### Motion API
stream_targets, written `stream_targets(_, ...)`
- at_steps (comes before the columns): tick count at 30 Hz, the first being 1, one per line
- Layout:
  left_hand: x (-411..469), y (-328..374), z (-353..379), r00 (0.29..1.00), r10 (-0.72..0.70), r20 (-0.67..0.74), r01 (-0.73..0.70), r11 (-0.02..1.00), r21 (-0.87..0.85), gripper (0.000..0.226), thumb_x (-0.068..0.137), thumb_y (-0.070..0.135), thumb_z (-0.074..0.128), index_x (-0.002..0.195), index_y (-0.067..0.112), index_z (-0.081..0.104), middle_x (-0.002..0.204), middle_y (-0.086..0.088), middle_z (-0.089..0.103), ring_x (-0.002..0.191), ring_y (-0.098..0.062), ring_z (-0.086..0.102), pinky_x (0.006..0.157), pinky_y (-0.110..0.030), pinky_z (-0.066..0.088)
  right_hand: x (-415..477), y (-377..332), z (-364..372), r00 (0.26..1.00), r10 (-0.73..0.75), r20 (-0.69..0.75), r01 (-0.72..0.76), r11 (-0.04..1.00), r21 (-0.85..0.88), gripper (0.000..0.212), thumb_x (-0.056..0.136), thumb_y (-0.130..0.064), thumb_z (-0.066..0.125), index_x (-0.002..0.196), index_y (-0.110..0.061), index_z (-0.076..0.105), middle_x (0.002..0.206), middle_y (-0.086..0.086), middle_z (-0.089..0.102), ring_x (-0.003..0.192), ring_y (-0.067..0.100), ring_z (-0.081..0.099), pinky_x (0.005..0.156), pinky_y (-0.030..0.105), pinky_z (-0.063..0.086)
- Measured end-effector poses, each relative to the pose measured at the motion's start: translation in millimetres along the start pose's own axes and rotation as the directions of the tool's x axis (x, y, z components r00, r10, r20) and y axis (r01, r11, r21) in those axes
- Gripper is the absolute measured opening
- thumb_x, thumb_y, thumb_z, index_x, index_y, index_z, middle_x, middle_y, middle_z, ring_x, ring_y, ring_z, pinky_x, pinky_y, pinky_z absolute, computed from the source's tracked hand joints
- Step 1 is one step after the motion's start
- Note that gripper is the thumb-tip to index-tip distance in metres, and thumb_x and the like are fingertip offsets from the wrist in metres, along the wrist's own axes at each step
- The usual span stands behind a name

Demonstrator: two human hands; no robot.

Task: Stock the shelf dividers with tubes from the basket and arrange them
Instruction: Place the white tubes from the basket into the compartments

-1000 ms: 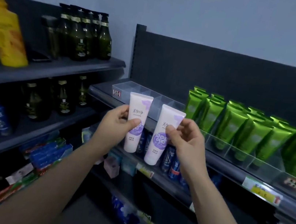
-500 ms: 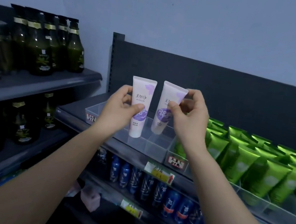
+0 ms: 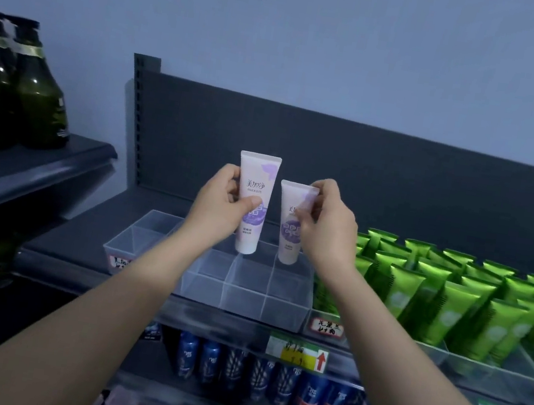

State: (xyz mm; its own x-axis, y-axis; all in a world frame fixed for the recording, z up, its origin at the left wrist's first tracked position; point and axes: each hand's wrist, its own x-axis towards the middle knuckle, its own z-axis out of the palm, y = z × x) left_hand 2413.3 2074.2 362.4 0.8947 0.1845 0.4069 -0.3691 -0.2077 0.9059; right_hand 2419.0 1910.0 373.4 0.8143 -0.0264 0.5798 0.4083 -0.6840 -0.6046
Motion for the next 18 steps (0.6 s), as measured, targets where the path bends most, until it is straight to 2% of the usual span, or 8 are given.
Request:
stream_targets(4, 19.0, -14.9, -4.5, 0.999, -0.014, 0.037, 0.015, 1.000, -0.016, 0.028, 0.084, 0.003, 0.065, 0.087, 0.028, 0.051, 0.098, 0.003, 0.071, 0.088, -0.016, 0.067, 0.076, -0.038, 0.053, 6.4, -8.6, 8.3, 0.997, -0.016, 0.081, 0.031, 0.982, -0.184, 0.033, 0.084, -0.006, 0.054, 0.112, -0.020, 0.047, 0.097, 0.006, 0.063, 0.084, 0.029, 0.056, 0.066, 0.032, 0.037)
stream_targets(8, 26.9, -22.0, -5.1, 0.998, -0.019, 0.064, 0.020, 1.000, -0.016, 0.028, 0.084, 0.003, 0.065, 0.086, 0.027, 0.051, 0.097, 0.004, 0.071, 0.090, -0.016, 0.067, 0.080, -0.043, 0.054, 14.5, -13.3, 4.8, 0.983, 0.071, 0.170, -0.008, 0.938, -0.345, 0.034, 0.080, -0.006, 0.057, 0.110, -0.016, 0.047, 0.099, 0.009, 0.064, 0.083, 0.031, 0.053, 0.066, 0.033, 0.039)
stream_targets(13, 31.7, -27.8, -5.0, 0.996, -0.022, 0.086, 0.023, 1.000, -0.013, 0.028, 0.084, 0.003, 0.065, 0.086, 0.027, 0.051, 0.095, 0.007, 0.070, 0.089, -0.013, 0.068, 0.081, -0.042, 0.054, 23.3, -9.3, 6.5, 0.961, 0.147, 0.235, -0.046, 0.921, -0.387, 0.023, 0.082, -0.008, 0.056, 0.101, -0.019, 0.049, 0.100, 0.006, 0.066, 0.088, 0.029, 0.059, 0.071, 0.040, 0.053)
stream_targets(15, 35.2, -30.1, -2.7, 0.994, -0.022, 0.104, 0.023, 1.000, -0.004, 0.028, 0.084, 0.002, 0.065, 0.086, 0.026, 0.050, 0.094, 0.008, 0.070, 0.088, -0.012, 0.067, 0.081, -0.039, 0.054, 25.9, -5.9, 7.7, 0.958, 0.160, 0.238, -0.059, 0.922, -0.383, 0.022, 0.083, -0.008, 0.054, 0.102, -0.018, 0.050, 0.101, 0.006, 0.065, 0.090, 0.029, 0.059, 0.073, 0.041, 0.052)
stream_targets(18, 39.2, -32.8, 1.3, 0.991, -0.025, 0.129, 0.024, 1.000, 0.008, 0.028, 0.084, 0.001, 0.064, 0.087, 0.024, 0.050, 0.094, 0.007, 0.069, 0.088, -0.013, 0.067, 0.083, -0.039, 0.054, 29.9, -0.3, 8.5, 0.951, 0.171, 0.259, -0.057, 0.916, -0.398, 0.021, 0.083, -0.008, 0.052, 0.103, -0.016, 0.051, 0.103, 0.007, 0.064, 0.091, 0.029, 0.057, 0.069, 0.035, 0.045)
